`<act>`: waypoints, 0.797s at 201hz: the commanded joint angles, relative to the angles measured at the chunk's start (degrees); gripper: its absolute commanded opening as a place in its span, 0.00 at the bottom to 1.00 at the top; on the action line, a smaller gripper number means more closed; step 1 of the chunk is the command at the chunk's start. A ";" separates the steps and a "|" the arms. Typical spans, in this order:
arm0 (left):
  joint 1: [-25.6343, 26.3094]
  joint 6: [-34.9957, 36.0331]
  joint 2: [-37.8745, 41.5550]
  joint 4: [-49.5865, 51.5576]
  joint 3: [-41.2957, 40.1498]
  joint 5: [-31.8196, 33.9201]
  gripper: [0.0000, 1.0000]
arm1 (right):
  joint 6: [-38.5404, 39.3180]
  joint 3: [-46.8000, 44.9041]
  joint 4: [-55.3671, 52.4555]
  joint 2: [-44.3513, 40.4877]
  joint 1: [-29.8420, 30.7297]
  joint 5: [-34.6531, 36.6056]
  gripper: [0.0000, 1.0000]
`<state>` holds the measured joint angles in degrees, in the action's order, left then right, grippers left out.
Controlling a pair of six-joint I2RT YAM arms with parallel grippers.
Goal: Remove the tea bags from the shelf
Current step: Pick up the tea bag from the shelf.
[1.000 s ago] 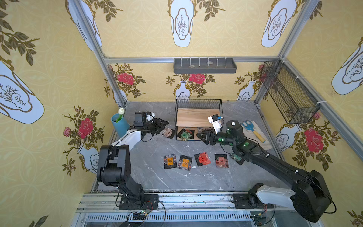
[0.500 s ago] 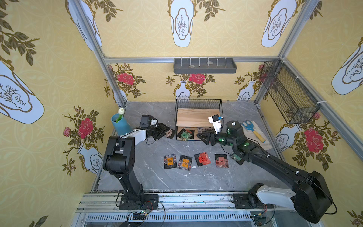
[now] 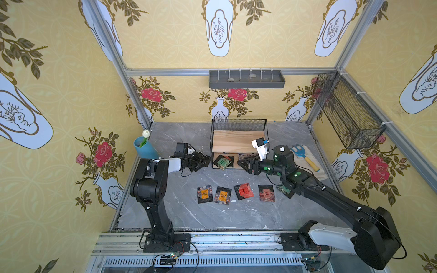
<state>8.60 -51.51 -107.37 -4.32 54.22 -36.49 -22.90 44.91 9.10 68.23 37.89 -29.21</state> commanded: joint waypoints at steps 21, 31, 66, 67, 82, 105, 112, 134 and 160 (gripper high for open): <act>0.19 -1.20 -1.08 -3.02 0.12 -0.81 0.59 | 0.26 -0.06 1.44 -0.64 -0.17 0.47 0.66; 0.40 -1.15 -0.42 -2.99 0.10 -0.87 0.59 | 0.31 -0.06 1.36 -0.74 -0.12 0.55 0.66; 0.54 -1.18 4.82 -3.00 -0.85 -0.84 0.61 | 0.79 0.34 0.18 -1.07 -0.21 0.99 0.66; 0.54 -1.16 5.03 -2.99 -0.90 -0.76 0.61 | 0.81 0.35 0.15 -1.07 -0.20 1.04 0.66; 0.54 -0.86 8.01 -2.34 -1.22 -0.25 0.63 | 1.19 0.32 -1.14 -1.47 -0.19 1.72 0.66; 0.54 0.72 13.00 0.97 -1.77 1.28 0.63 | 2.05 0.04 -4.26 -2.85 -0.14 3.57 0.66; 0.54 1.12 14.75 1.25 -2.50 1.80 0.64 | 2.60 -0.05 -5.67 -3.29 -0.26 4.68 0.66; 0.87 1.86 20.08 2.66 -5.36 2.19 0.64 | 4.46 -1.65 -9.12 -5.45 -0.11 8.50 0.66; 1.92 4.26 26.52 7.44 -7.46 4.26 0.66 | 9.44 -6.65 -7.98 -8.71 2.04 13.41 0.66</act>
<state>9.82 -50.37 -84.97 -1.28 48.45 -34.24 -19.00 41.76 1.43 61.76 38.09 -21.78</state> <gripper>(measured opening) 0.654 0.661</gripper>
